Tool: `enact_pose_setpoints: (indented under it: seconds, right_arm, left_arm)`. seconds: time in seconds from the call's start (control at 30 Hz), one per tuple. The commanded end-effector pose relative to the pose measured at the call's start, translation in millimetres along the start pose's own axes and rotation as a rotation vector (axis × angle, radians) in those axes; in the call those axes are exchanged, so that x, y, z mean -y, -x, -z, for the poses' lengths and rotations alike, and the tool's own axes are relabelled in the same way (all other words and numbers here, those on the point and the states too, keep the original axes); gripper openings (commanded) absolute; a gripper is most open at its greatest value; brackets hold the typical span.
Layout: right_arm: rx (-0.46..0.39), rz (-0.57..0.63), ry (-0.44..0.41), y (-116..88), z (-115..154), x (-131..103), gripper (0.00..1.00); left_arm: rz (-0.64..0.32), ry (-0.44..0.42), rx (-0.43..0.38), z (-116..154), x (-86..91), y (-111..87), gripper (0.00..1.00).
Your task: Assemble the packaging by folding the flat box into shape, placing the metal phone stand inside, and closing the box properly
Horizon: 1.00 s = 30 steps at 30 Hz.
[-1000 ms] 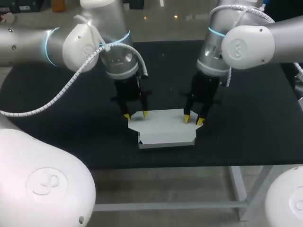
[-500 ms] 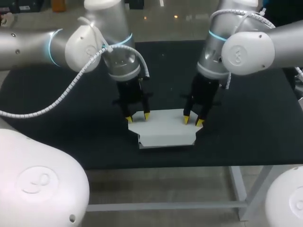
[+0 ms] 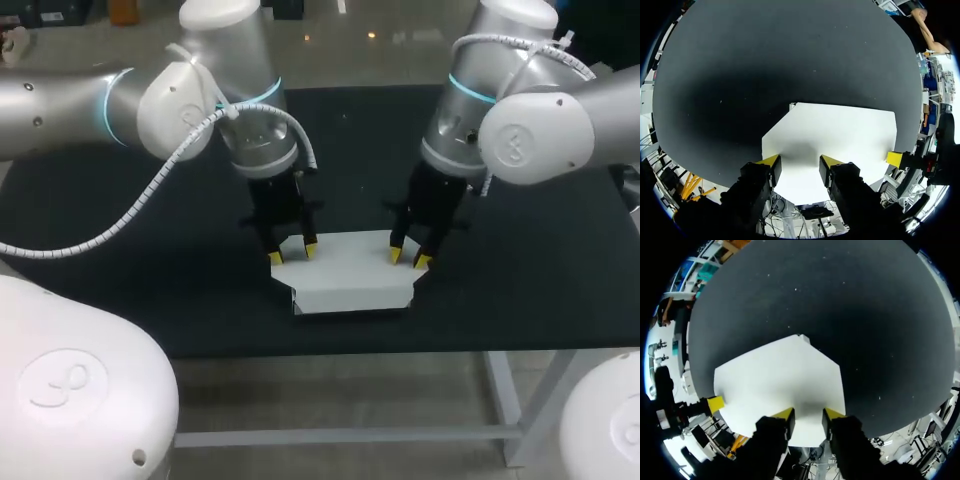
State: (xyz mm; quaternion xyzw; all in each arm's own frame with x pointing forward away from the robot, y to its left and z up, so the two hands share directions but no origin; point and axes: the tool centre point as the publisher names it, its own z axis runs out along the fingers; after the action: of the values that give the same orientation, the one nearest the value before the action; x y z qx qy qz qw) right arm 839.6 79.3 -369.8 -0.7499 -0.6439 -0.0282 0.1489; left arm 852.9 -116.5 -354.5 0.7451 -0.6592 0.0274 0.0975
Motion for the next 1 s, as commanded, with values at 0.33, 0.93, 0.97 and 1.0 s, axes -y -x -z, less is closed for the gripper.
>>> enact_pose_setpoints:
  seconds: [0.33,0.93,0.97,1.0]
  right_arm:
    - [-0.044,0.024,0.080,8.8,-2.2,6.0,0.44]
    - [-0.059,0.036,0.076,9.5,-4.1,1.1,0.45]
    - [-0.058,0.035,0.076,9.2,-3.2,0.8,0.46]
    - [-0.056,0.031,0.075,9.0,-1.9,0.4,0.47]
  left_arm:
    - [0.022,-0.024,-0.010,-0.5,-9.5,1.4,0.50]
    - [0.057,-0.053,0.004,-10.8,-12.1,0.0,0.55]
    - [0.058,-0.051,0.005,-10.8,-11.2,0.1,0.56]
    - [0.058,-0.048,0.004,-10.7,-10.5,0.3,0.58]
